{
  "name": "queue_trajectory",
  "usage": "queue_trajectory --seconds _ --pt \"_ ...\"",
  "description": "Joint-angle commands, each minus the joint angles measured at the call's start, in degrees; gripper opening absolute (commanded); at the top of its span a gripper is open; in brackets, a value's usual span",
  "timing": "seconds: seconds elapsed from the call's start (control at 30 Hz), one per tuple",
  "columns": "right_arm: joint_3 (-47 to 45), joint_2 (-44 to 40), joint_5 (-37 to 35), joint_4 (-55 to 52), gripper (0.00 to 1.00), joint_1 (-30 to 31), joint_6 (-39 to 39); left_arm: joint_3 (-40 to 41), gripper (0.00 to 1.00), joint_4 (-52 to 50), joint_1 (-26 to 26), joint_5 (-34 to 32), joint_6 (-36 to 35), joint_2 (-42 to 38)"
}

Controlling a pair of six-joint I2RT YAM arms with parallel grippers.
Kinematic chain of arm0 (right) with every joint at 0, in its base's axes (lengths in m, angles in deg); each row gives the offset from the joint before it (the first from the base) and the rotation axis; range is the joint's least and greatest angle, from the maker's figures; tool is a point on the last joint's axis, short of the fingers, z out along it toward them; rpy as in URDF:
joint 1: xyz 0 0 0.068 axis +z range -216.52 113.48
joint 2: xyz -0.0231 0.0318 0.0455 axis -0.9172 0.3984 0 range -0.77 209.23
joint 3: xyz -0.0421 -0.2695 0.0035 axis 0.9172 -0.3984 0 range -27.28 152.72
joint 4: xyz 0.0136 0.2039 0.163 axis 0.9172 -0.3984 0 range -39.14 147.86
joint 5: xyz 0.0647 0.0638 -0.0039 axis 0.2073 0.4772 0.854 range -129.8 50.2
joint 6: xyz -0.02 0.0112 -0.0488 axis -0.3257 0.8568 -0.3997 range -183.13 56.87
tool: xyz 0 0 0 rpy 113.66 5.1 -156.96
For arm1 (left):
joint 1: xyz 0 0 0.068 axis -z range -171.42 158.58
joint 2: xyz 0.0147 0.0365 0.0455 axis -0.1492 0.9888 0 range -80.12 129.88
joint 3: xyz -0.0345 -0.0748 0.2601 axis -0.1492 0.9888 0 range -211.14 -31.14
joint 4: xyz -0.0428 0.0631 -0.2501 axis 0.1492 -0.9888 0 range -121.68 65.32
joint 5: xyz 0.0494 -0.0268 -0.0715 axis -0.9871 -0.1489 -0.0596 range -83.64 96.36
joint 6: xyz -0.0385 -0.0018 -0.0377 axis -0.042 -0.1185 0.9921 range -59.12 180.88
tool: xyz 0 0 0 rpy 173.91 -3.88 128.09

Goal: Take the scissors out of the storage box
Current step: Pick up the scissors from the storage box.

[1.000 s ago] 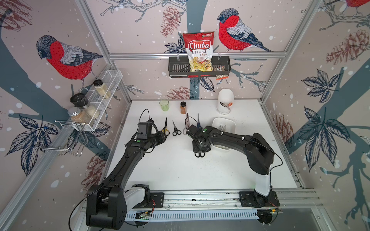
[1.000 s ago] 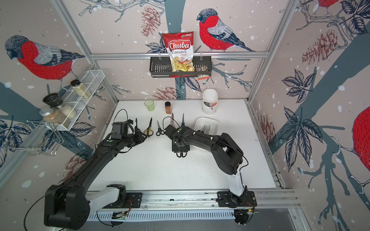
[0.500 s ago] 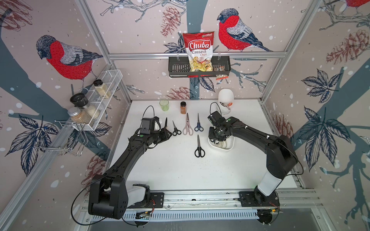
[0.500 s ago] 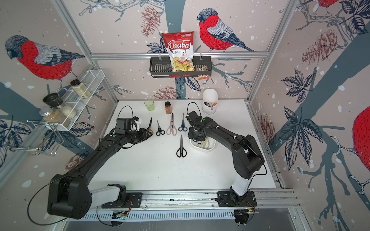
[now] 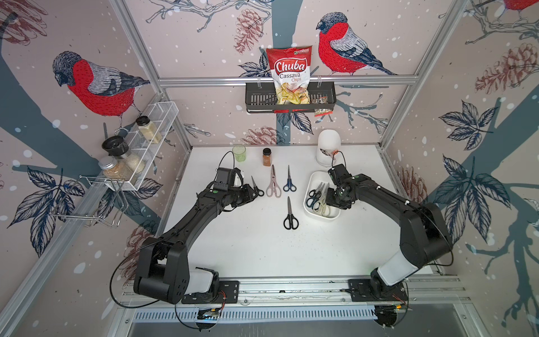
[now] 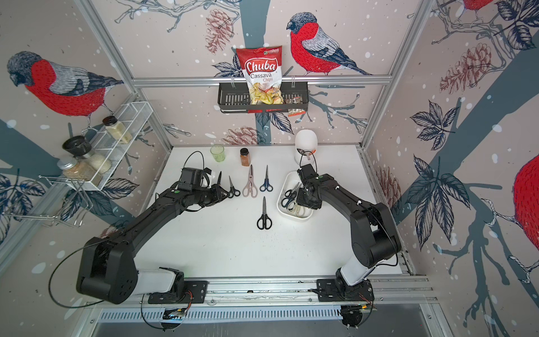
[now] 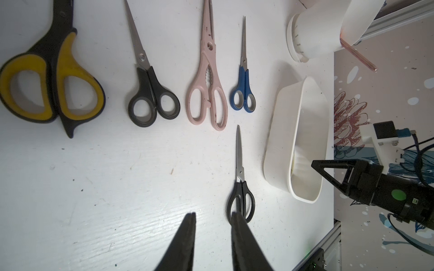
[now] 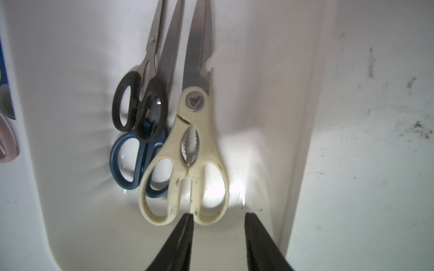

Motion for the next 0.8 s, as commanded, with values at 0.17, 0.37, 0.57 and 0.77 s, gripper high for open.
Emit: queue_trajectory --seconds 0.17,0.37,0.57,0.77 --pt "2.9 3.1 -1.5 -1.4 0.32 -0.5 -10.1 -3.3 0.31 0.8 0.1 -0.9 -0.2 3.3" --pt "6.3 7.4 -2.2 -4.3 0.31 -0.1 -13.7 -4.3 0.31 0.0 0.1 -1.5 -0.5 5.5" --pt "6.8 9.1 -2.7 -5.5 0.31 -0.1 -15.4 -7.0 0.31 0.0 0.1 -2.1 0.2 6.8" --pt "6.2 10.6 -2.5 -4.4 0.31 0.0 -16.4 -8.0 0.31 0.3 0.1 -2.4 1.0 8.0"
